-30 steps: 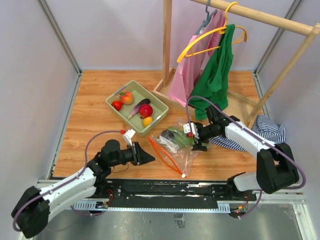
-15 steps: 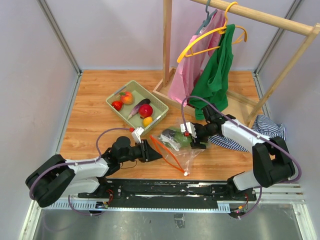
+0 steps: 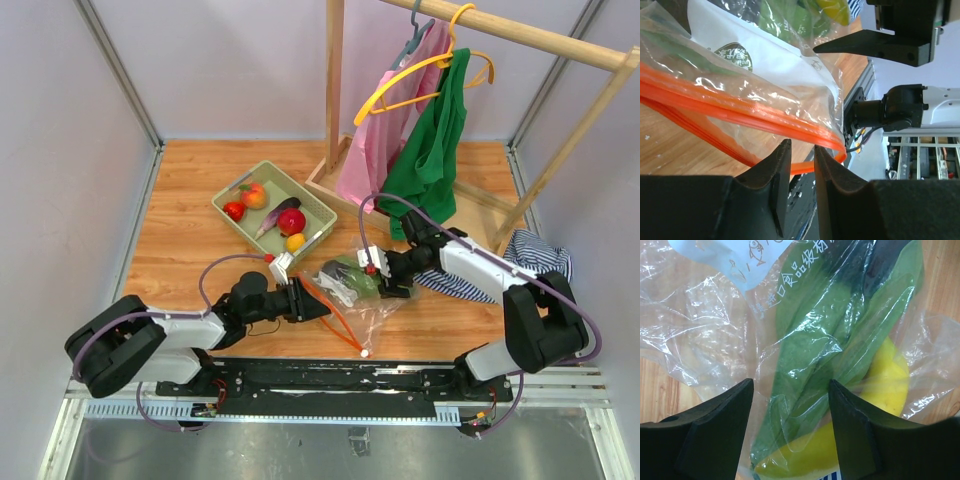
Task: Open the zip-top bag and remove the fake food
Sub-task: Pick up the fake fruit from the zipper food storage bag.
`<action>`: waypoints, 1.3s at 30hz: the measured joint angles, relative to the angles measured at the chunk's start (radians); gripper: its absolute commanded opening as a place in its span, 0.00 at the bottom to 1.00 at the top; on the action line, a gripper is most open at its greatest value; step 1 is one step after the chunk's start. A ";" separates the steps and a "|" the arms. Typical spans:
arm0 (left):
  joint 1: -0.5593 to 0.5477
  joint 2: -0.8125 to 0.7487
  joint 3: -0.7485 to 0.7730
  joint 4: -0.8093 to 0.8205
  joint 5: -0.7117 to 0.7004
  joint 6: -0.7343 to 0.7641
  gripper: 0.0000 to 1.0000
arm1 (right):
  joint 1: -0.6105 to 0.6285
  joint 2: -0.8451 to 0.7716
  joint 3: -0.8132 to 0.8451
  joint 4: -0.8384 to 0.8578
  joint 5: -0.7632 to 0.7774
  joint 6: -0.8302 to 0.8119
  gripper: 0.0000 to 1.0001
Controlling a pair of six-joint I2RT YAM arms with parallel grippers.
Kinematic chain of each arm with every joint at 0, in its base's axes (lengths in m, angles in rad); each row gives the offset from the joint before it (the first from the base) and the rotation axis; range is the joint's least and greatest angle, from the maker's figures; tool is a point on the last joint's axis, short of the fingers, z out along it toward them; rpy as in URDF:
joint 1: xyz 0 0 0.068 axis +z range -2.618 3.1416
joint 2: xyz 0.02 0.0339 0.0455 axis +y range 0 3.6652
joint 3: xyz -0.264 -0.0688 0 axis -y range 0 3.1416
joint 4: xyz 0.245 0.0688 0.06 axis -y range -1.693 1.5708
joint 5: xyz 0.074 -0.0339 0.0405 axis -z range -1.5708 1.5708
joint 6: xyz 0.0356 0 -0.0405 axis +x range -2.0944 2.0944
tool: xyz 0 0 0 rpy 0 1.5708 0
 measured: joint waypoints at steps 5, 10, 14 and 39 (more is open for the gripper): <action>-0.010 0.043 0.018 0.000 -0.008 -0.003 0.27 | 0.005 0.001 0.003 -0.006 -0.005 0.001 0.57; -0.013 0.077 0.040 0.000 -0.024 0.000 0.30 | 0.015 0.013 0.013 -0.016 -0.016 0.001 0.55; -0.014 0.151 0.073 0.006 -0.039 0.005 0.33 | 0.043 0.018 0.014 -0.032 -0.031 -0.002 0.54; -0.018 0.027 0.075 -0.097 -0.257 0.093 0.83 | 0.068 -0.087 0.098 -0.167 -0.154 -0.016 0.77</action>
